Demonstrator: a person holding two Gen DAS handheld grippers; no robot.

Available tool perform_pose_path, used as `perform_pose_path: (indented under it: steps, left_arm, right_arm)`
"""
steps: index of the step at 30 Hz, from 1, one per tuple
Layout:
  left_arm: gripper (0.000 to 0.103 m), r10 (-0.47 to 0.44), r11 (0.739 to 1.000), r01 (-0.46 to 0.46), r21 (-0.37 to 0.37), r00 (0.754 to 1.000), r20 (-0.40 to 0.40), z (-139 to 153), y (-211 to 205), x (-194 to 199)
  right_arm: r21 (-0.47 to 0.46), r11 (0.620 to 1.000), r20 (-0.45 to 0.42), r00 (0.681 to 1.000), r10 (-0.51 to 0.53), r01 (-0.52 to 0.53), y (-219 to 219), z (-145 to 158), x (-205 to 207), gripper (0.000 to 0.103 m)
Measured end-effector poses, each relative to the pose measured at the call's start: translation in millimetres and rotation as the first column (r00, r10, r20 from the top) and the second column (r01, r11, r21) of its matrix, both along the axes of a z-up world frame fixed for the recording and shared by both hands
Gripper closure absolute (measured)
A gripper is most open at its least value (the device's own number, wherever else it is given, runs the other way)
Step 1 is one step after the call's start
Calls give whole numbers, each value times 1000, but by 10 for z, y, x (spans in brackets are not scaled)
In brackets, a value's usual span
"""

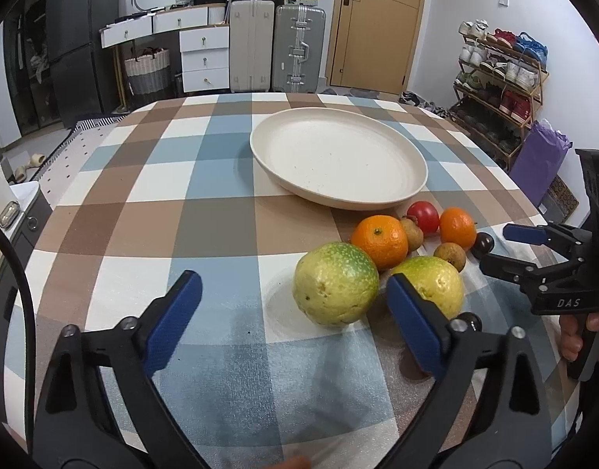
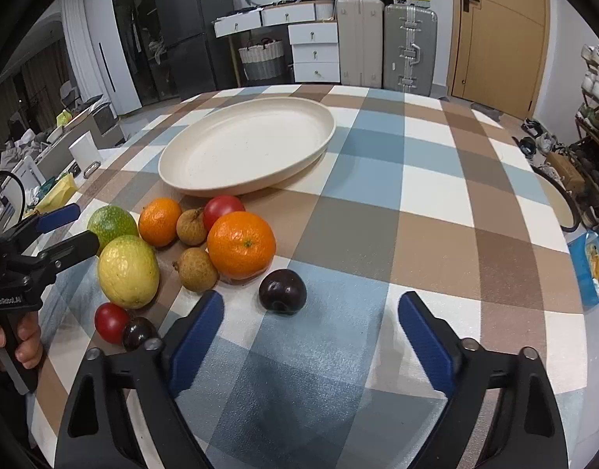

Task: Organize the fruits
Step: 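Grasp the green-yellow citrus with the left tool while the right tool grasps a dark plum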

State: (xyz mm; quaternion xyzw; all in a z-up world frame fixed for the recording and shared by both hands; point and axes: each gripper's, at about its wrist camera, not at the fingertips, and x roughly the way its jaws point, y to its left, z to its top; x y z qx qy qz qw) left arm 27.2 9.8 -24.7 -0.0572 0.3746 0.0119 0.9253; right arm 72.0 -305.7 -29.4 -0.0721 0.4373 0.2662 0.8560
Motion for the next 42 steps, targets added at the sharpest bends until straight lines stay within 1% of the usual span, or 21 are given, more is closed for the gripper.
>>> perform_pose_path:
  steps: [1,3,4,6,7,8,9,10,11,14,18,21,25,26,31,42]
  left_arm:
    - [16,-7,1000,7,-13,1000,-7,-11,8,13]
    - [24,-21,999,21,-33,1000,-14,-22,17,33]
    - [25,-29,999,29,-41,999,-15,-27,18,37]
    - [32,-44,998,43,-54,999,-18,-38,4,44]
    - [35,-56,997,54,-63,998,-18,-40,-8,48]
    - [40,-66,995,65,-70,998,-18,-44,-16,54]
    - [47,-78,994,76,-77,997,-20,-45,-29,55]
    - [50,-88,993,86,-83,996,-20,-46,-42,52]
    - [57,-101,991,99,-92,995,-19,-44,-61,51]
    - [57,-116,990,115,-85,993,-16,-32,-109,39]
    - [58,-117,989,117,-85,993,6,0,-109,1]
    - [58,-125,988,125,-90,992,16,16,-113,-20]
    - [58,-129,987,132,-92,991,33,43,-109,-47]
    - [59,-130,987,133,-94,991,37,50,-105,-53]
    - [59,-117,988,122,-92,992,57,88,-72,-97]
    - [59,-84,991,95,-99,991,107,229,-9,-112]
  right_arm:
    - [-3,1000,-3,1000,6,-6,14,-12,2,18]
    - [-15,1000,-5,1000,20,-20,53,-30,2,26]
    - [-21,1000,-4,1000,21,-22,68,-31,3,30]
    - [-31,999,3,1000,20,-20,95,-32,2,36]
    - [-32,999,3,1000,23,-23,101,-26,0,41]
    - [-30,999,2,1000,27,-27,106,-21,1,45]
    - [-33,999,3,1000,28,-28,113,-20,-1,46]
    - [-40,999,8,1000,28,-28,126,-20,-6,48]
    - [-41,999,10,1000,30,-29,133,-19,-7,51]
    - [-31,999,6,999,38,-38,140,-11,-10,56]
    - [-27,999,6,999,39,-39,139,-9,-7,58]
    - [-12,999,1,999,42,-42,122,-12,-2,62]
    - [14,999,-9,999,52,-52,107,-11,5,75]
    - [15,998,-8,998,56,-55,109,-8,6,76]
    - [33,998,9,999,53,-54,85,33,-8,76]
    - [98,992,70,995,72,-79,49,239,-13,77]
